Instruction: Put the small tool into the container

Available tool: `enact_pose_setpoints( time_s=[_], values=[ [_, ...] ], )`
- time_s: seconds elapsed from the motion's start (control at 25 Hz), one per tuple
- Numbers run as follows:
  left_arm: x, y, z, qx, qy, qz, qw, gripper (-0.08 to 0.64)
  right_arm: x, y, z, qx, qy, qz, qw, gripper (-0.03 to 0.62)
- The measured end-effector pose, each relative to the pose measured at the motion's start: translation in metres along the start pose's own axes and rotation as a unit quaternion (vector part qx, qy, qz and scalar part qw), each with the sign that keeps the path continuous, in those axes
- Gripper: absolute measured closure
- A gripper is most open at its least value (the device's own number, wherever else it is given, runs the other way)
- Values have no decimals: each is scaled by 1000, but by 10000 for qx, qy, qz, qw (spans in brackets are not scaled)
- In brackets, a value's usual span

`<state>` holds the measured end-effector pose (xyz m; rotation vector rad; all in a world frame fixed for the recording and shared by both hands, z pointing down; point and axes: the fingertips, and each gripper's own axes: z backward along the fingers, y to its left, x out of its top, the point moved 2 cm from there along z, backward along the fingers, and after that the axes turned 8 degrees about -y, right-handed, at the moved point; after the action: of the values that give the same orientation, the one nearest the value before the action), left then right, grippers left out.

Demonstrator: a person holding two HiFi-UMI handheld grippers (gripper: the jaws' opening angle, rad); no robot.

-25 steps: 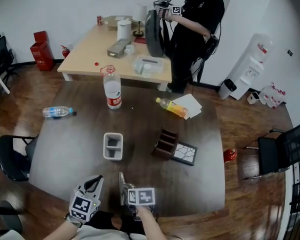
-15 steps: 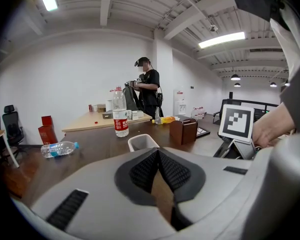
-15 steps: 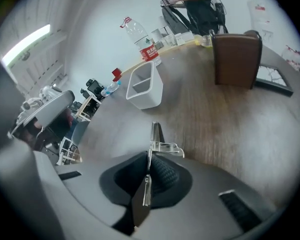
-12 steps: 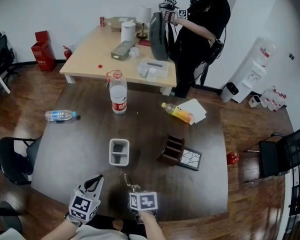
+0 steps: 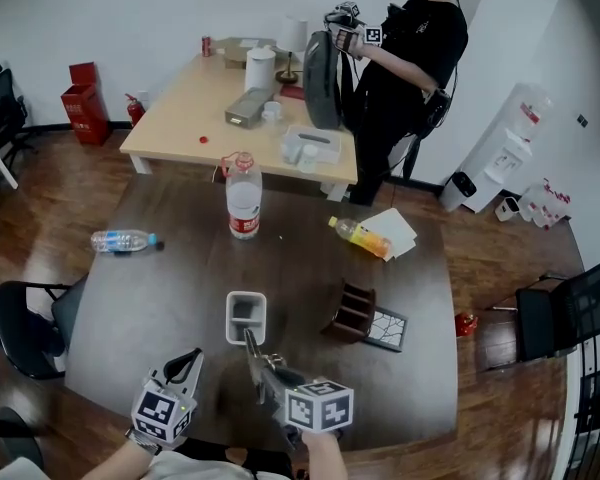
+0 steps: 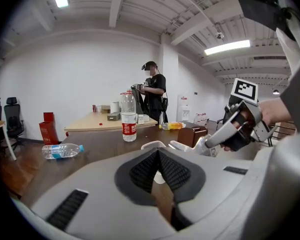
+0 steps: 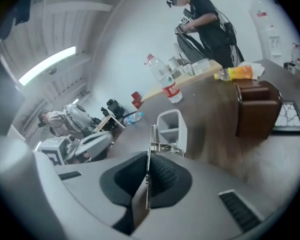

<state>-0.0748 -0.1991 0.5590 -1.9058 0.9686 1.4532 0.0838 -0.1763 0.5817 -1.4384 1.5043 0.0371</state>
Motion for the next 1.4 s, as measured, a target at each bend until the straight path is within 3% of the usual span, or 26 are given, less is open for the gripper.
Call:
enact_pose_setpoints(
  time_s=[0.16,0.32,0.52,0.84,1.16,1.4],
  values=[
    [1,12,-2,50,-86,38,9999,557,53,5,-20,460,-663,544,9953,580],
    [1,25,0,190,12,58,9998,557,91,2,-56,753,-1235,1054,9839,580],
    [-6,42,1,349,34,104,9993,557,117,-5,-96,971,-1921,1199,9692,580],
    [-6,47,8,319,-48,63,9995,557,108,-23,-135,956,-1841,1444,9675,580],
    [-17,29,13,78,74,-2,9999,557,116,-13,-127,1551,-2382,1840,9409,580],
    [-18,17,13,14,141,18,9999,557,94,-31,-139,1346,-2005,1993,9497,580]
  ],
)
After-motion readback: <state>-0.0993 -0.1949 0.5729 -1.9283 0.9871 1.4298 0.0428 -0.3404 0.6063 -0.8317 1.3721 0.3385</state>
